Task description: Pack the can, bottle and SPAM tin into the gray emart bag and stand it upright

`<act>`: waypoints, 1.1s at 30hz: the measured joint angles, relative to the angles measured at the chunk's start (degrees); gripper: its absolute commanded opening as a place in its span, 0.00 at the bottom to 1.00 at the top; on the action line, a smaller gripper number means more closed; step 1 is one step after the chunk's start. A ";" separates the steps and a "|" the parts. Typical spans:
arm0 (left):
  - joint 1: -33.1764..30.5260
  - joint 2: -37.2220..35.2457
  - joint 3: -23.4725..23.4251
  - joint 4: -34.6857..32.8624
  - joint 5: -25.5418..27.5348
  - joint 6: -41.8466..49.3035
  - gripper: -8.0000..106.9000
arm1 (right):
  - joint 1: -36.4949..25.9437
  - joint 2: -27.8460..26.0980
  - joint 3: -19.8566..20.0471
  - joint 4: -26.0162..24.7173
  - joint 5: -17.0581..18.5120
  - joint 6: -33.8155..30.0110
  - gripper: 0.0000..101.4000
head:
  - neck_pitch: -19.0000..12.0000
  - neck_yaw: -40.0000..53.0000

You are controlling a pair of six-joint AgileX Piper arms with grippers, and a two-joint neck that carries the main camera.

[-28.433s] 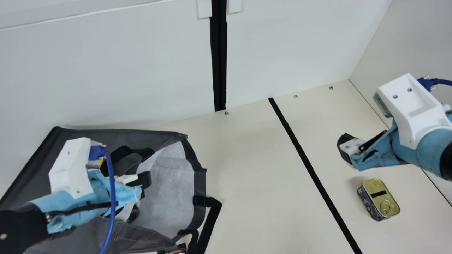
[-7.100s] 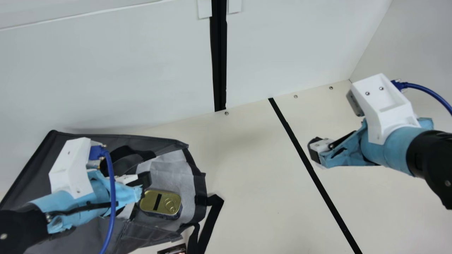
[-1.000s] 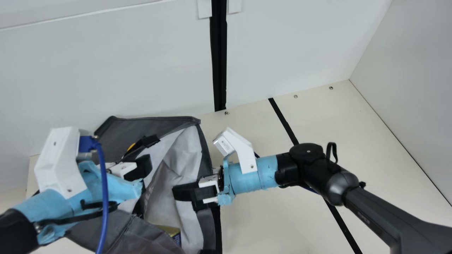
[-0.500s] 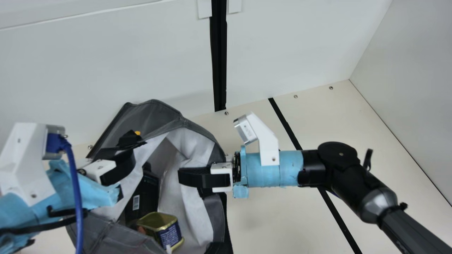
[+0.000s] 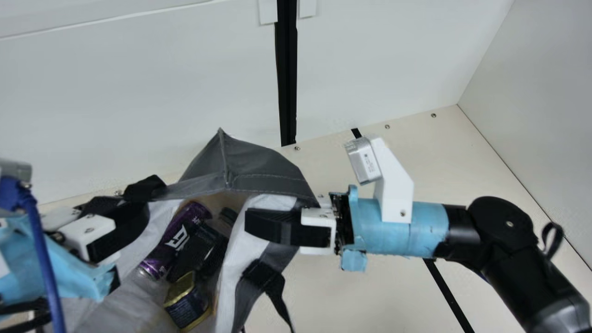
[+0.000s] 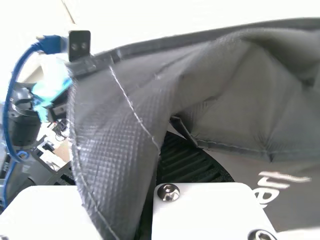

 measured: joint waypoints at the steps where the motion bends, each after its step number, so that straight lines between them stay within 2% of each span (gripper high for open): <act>1: 0.00 -0.06 -0.65 0.15 0.69 -0.19 0.00 | -0.24 -0.89 -0.26 0.31 0.11 0.71 0.00 | 0.00 0.09; 16: -0.52 -0.83 -12.24 2.76 13.92 -1.29 0.00 | -4.44 -10.97 -3.87 -1.87 0.16 10.27 0.00 | 0.00 0.00; 25: -7.13 -2.57 -8.42 5.30 14.40 -4.08 0.00 | -8.46 -15.82 -4.69 -6.56 0.02 16.92 0.00 | 0.00 0.00; 33: -9.56 -2.11 -4.86 3.07 14.27 -3.19 0.00 | -10.34 -17.26 -1.98 -14.28 -0.87 19.83 0.00 | -0.09 0.00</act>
